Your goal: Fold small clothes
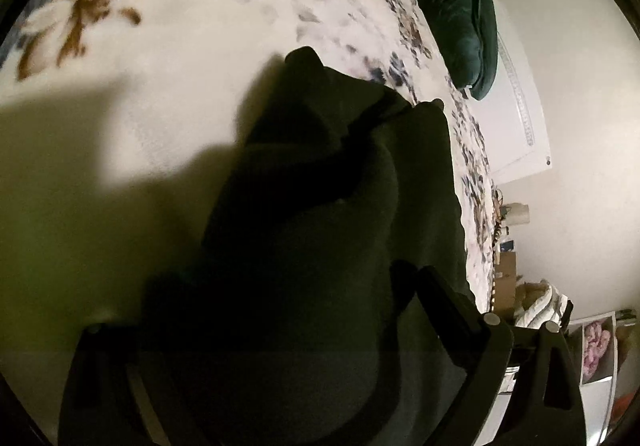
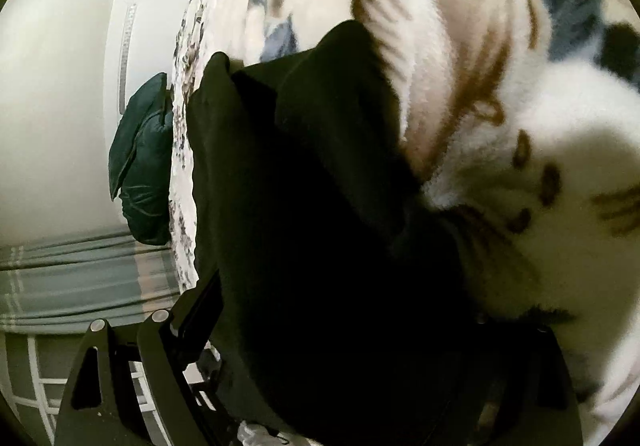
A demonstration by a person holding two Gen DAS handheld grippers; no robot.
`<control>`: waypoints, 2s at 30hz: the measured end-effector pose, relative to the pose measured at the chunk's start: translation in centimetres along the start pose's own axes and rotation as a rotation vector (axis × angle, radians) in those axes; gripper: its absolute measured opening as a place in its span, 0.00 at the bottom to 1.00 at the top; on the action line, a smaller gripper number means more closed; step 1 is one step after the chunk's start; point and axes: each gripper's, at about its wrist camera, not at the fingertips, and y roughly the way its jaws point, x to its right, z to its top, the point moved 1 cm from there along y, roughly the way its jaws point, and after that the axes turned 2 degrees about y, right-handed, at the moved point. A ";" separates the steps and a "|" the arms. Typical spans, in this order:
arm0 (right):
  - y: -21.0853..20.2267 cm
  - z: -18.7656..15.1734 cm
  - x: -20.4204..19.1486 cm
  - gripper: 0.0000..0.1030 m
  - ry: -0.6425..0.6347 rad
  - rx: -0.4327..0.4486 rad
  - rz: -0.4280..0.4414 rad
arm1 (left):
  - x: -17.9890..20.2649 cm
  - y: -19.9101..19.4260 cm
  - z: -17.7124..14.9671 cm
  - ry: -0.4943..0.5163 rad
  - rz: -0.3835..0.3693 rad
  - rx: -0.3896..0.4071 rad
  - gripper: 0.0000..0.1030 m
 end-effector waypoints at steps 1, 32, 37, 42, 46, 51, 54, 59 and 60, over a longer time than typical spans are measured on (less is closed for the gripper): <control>-0.3 0.0 0.2 0.63 0.004 0.011 -0.004 | 0.0 -0.4 0.1 0.004 0.011 0.009 0.61; -20.2 -12.0 -11.6 0.39 -0.166 -0.114 -0.052 | 6.6 -27.1 -1.8 0.034 0.079 -0.058 0.28; -28.5 -18.9 -9.6 0.39 -0.099 -0.165 -0.147 | 4.8 -34.5 -4.0 -0.049 0.169 -0.162 0.28; -32.0 -22.3 -6.3 0.39 0.027 -0.196 -0.222 | 2.4 -36.0 -5.2 -0.104 0.259 -0.258 0.28; -29.5 -21.2 -3.8 0.39 0.103 -0.202 -0.257 | 1.4 -31.1 -4.4 -0.121 0.285 -0.274 0.28; -21.4 -14.9 -4.2 0.39 0.105 -0.168 -0.275 | 3.3 -20.8 -0.5 -0.073 0.255 -0.232 0.28; -15.6 -10.3 -5.5 0.42 0.106 -0.179 -0.268 | 4.5 -14.6 2.0 -0.067 0.224 -0.258 0.28; -8.9 -4.6 -6.7 0.66 0.088 -0.232 -0.172 | 6.4 -9.6 5.0 0.011 0.169 -0.255 0.47; -8.9 -4.2 -7.2 0.72 0.049 -0.221 -0.165 | 6.9 -9.9 5.3 0.062 0.155 -0.243 0.50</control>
